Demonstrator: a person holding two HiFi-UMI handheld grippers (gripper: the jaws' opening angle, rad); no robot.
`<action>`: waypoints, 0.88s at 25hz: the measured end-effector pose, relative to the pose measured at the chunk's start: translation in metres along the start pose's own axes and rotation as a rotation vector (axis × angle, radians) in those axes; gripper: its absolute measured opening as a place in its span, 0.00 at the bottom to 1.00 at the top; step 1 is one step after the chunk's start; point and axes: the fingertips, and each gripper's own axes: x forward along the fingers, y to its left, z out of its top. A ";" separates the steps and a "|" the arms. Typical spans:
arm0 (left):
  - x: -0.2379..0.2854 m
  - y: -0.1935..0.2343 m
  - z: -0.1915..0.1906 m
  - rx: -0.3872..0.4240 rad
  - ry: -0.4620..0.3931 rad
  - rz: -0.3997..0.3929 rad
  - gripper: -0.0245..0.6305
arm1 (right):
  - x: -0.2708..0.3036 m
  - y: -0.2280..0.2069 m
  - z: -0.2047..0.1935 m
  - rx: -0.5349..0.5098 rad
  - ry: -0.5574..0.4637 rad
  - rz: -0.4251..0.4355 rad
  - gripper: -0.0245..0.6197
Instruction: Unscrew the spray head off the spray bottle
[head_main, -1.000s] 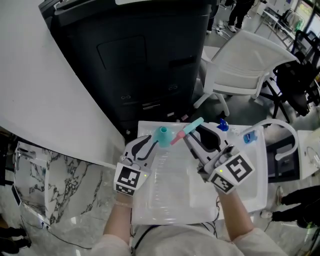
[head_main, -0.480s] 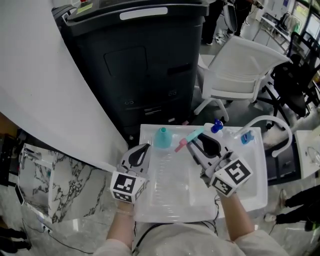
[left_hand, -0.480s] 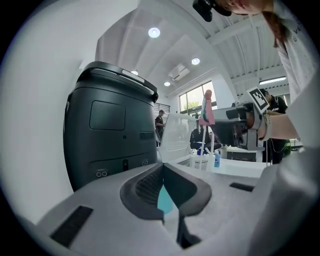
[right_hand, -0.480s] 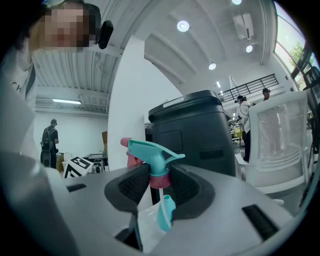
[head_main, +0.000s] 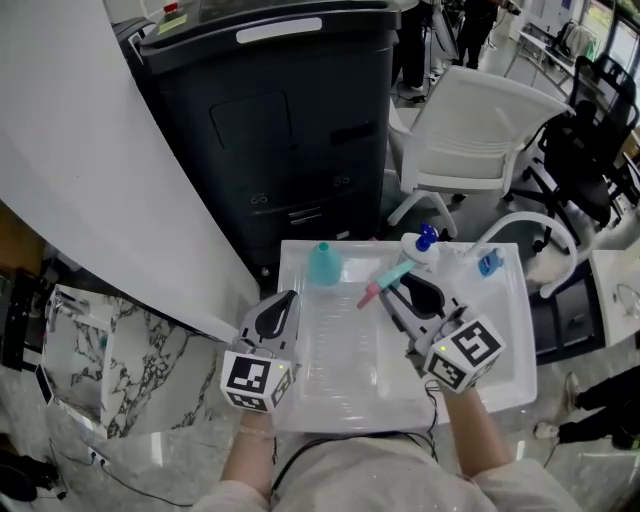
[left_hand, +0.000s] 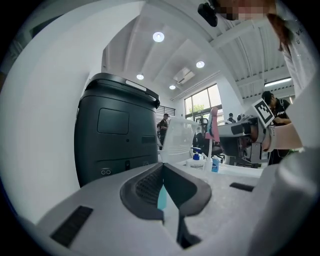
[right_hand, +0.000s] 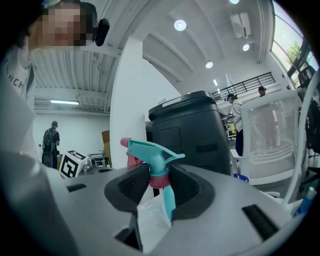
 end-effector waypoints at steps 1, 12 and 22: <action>-0.003 -0.001 0.001 -0.003 -0.005 0.005 0.05 | -0.003 0.000 -0.001 0.004 0.000 -0.003 0.25; -0.026 -0.007 0.007 -0.017 -0.036 0.056 0.05 | -0.021 0.006 -0.005 0.026 -0.005 -0.016 0.25; -0.043 -0.002 0.015 -0.023 -0.085 0.126 0.05 | -0.031 0.007 -0.003 0.042 -0.028 -0.033 0.25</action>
